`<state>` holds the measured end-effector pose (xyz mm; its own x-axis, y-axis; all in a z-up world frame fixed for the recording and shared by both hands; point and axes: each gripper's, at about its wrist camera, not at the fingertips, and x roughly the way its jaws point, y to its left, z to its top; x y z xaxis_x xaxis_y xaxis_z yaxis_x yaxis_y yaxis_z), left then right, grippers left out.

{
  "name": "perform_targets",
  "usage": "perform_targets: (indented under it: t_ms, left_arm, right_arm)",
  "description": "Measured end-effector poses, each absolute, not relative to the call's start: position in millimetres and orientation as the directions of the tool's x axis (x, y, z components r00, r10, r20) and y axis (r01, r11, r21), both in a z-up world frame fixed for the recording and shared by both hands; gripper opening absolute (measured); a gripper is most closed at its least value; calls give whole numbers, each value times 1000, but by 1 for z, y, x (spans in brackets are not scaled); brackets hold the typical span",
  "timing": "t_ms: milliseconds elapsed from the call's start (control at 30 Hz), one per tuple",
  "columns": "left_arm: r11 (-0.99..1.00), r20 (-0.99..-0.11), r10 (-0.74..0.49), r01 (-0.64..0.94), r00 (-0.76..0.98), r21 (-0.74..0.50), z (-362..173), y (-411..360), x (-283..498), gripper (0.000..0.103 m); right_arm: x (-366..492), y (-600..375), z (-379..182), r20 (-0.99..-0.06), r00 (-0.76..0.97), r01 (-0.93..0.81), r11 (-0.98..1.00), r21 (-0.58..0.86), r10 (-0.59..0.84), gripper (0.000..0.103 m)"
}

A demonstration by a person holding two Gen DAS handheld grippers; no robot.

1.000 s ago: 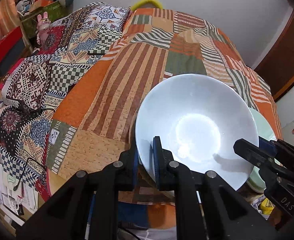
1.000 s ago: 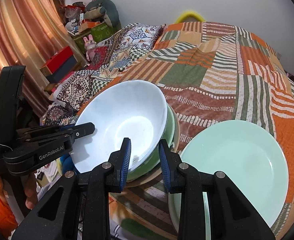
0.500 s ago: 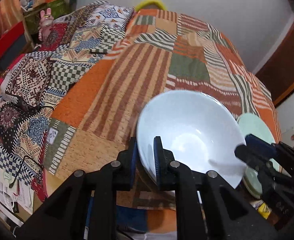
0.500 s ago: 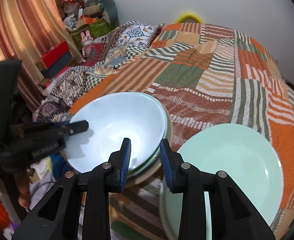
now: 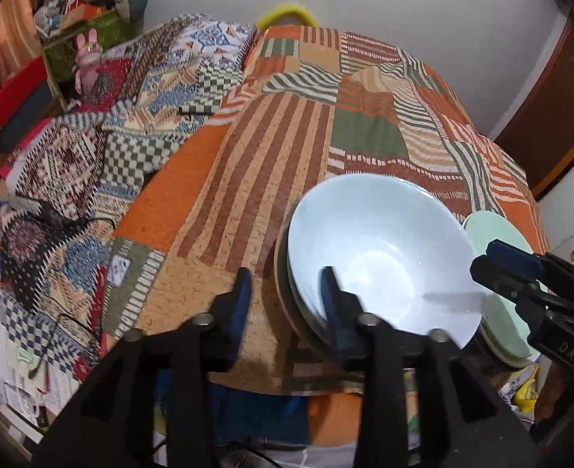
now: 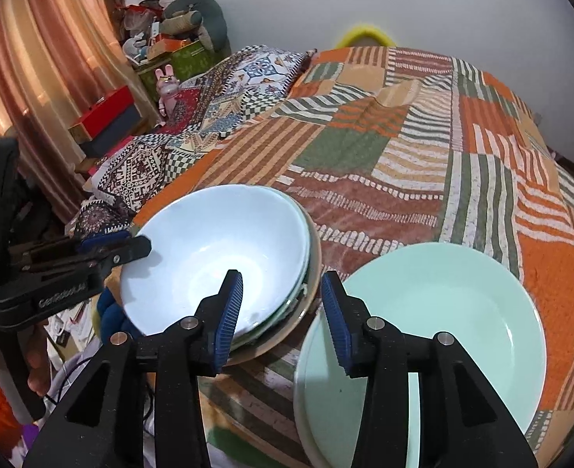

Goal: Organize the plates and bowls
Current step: 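Lower the white bowl into the mint-green bowl with the left gripper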

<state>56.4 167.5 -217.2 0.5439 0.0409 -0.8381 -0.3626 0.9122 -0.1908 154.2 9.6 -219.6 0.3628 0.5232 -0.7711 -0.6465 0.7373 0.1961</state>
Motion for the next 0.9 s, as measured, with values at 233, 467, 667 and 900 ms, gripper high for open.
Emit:
perform_targets:
  t_ms: [233, 467, 667, 900]
  left_arm:
    - [893, -837, -13, -371, 547, -256, -227, 177, 56, 55]
    - [862, -845, -93, -382, 527, -333, -243, 187, 63, 62]
    - [872, -861, -115, -365, 496, -327, -252, 181, 72, 62]
    - [865, -848, -152, -347, 507, -363, -253, 180, 73, 45]
  right_arm:
    - [164, 10, -230, -790, 295, -628, 732, 263, 537, 39]
    - [165, 18, -237, -798, 269, -627, 727, 280, 539, 49]
    - [167, 22, -241, -802, 276, -630, 730, 265, 530, 51]
    - [169, 23, -245, -801, 280, -627, 733, 264, 529, 46]
